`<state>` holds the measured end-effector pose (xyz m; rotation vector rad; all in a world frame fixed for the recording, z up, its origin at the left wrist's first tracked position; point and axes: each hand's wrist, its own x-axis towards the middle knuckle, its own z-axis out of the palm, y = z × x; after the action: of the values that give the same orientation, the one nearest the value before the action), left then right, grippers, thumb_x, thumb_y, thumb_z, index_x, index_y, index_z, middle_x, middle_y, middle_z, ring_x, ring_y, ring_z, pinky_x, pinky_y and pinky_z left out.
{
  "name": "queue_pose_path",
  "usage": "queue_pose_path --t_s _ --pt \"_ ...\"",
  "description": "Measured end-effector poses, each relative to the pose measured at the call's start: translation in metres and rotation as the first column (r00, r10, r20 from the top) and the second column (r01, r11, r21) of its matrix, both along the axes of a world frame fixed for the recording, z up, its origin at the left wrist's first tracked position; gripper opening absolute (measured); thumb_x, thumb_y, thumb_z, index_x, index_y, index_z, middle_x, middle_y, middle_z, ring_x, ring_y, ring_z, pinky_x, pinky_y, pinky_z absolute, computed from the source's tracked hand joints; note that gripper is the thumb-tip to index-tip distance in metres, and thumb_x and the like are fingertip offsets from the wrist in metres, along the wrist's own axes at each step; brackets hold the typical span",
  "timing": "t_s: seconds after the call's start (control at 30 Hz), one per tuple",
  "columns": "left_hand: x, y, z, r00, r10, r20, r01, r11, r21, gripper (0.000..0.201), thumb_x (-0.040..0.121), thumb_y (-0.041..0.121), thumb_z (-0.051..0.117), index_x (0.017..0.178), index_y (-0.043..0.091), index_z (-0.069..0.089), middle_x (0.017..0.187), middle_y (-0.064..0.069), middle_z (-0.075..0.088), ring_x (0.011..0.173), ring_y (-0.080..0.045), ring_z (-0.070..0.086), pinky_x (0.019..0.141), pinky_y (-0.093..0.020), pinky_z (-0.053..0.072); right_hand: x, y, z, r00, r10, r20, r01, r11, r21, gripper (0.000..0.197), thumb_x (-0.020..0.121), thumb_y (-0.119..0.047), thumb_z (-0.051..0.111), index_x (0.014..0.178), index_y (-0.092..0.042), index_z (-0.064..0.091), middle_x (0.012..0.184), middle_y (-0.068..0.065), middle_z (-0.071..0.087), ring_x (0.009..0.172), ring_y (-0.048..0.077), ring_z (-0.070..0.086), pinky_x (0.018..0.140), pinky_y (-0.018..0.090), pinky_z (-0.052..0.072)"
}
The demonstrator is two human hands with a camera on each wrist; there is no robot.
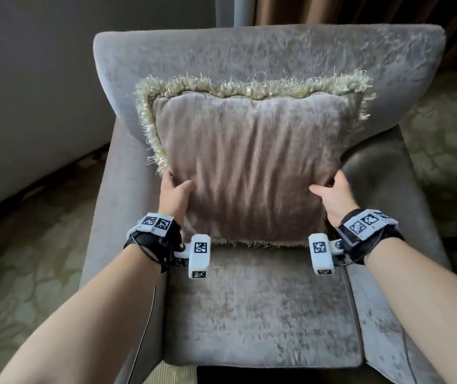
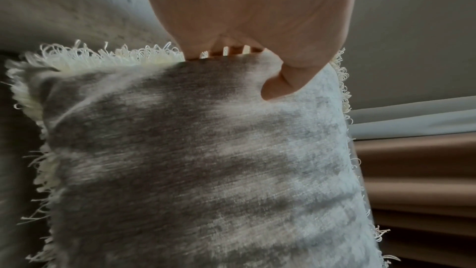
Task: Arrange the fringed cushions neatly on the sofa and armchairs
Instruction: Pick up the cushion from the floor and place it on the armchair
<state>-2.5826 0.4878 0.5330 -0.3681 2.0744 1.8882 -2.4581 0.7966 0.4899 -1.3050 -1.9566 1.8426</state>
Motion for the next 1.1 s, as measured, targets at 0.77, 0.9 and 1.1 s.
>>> queue_pose_path --t_s 0.77,0.9,1.1 --pt "-0.056 0.027 -0.071 0.842 -0.540 -0.011 0.152 0.256 -0.955 0.073 0.088 0.072 0.022 0.150 0.046 -0.008 0.162 0.013 -0.016 0.151 -0.035 -0.005 0.118 -0.061 0.007 -0.056 0.021 -0.026 0.703 0.389 0.595 -0.650 0.012 0.760 0.071 0.098 -0.054 0.035 0.157 -0.030 0.003 0.166 -0.006 -0.005 0.153 0.015 -0.004 0.122 0.050 0.002" --pt "-0.064 0.006 -0.069 0.899 -0.421 -0.117 0.141 0.533 -0.835 0.072 0.094 0.056 0.028 0.155 0.028 0.002 0.164 -0.008 0.002 0.150 -0.035 0.012 0.122 -0.047 0.013 -0.028 0.021 -0.033 0.904 0.242 0.352 -0.424 0.399 0.813 0.071 0.098 -0.041 0.043 0.158 -0.024 0.007 0.166 0.003 -0.007 0.153 0.029 0.001 0.122 0.053 0.008" --pt "0.036 0.029 -0.108 0.811 -0.337 -0.478 -0.097 0.728 -0.678 0.074 0.092 0.034 0.045 0.154 0.005 0.016 0.161 -0.024 0.008 0.150 -0.036 0.010 0.121 -0.040 0.008 0.014 -0.054 -0.075 0.955 0.253 0.153 -0.285 0.658 0.697 0.079 0.094 -0.037 0.052 0.157 -0.019 0.008 0.164 0.017 -0.001 0.151 0.034 0.004 0.122 0.050 0.009"
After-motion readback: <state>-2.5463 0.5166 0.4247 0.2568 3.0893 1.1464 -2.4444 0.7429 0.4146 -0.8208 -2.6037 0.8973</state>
